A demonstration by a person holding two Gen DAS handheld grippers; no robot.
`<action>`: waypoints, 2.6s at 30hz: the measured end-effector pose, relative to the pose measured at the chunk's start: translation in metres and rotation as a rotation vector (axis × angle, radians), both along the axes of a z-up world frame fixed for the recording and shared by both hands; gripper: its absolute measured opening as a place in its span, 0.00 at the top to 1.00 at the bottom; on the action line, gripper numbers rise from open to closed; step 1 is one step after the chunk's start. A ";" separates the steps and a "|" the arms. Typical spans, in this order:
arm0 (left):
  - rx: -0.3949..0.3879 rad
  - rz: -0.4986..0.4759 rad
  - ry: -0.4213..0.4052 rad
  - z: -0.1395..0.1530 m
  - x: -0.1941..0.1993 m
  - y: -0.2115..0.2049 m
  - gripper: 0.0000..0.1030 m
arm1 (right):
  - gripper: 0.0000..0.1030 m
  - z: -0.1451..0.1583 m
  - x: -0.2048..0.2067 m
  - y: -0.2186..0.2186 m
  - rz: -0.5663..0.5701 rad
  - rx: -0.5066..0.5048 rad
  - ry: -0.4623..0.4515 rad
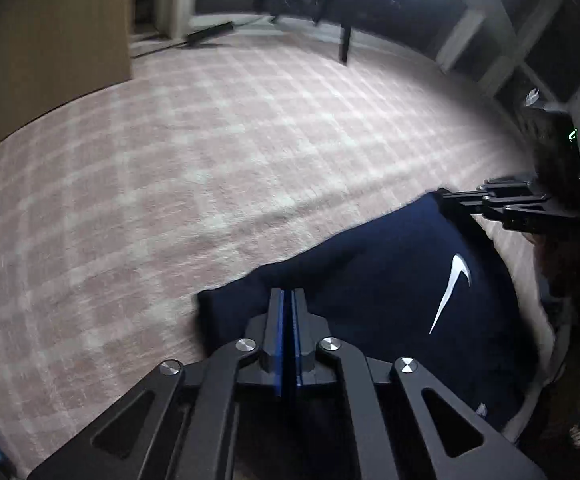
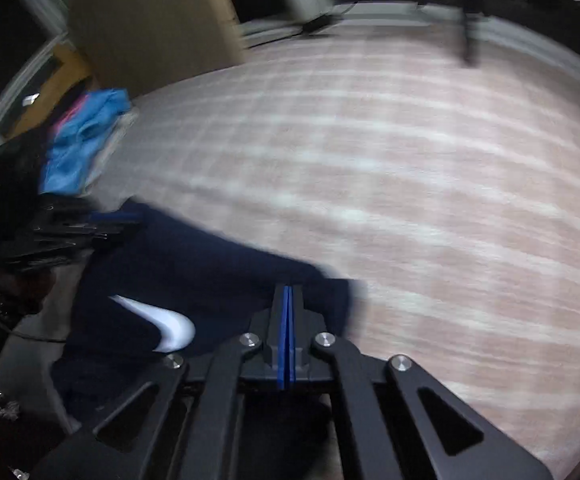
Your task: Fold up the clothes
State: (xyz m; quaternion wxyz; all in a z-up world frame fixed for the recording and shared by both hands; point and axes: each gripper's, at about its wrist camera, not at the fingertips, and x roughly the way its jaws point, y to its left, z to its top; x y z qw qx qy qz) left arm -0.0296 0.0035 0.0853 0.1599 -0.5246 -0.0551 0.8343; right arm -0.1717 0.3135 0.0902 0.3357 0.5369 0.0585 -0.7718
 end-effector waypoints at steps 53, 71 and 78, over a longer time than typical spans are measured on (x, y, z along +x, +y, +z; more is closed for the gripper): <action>0.086 0.061 -0.019 0.010 0.126 0.051 0.75 | 0.56 0.007 0.152 -0.001 -0.007 -0.014 0.039; 0.018 0.256 -0.052 0.000 0.091 0.020 0.56 | 0.31 -0.001 0.126 0.048 -0.256 0.022 0.035; -0.054 0.233 -0.069 -0.006 0.088 0.037 0.51 | 0.31 -0.003 0.133 0.032 -0.237 0.067 0.092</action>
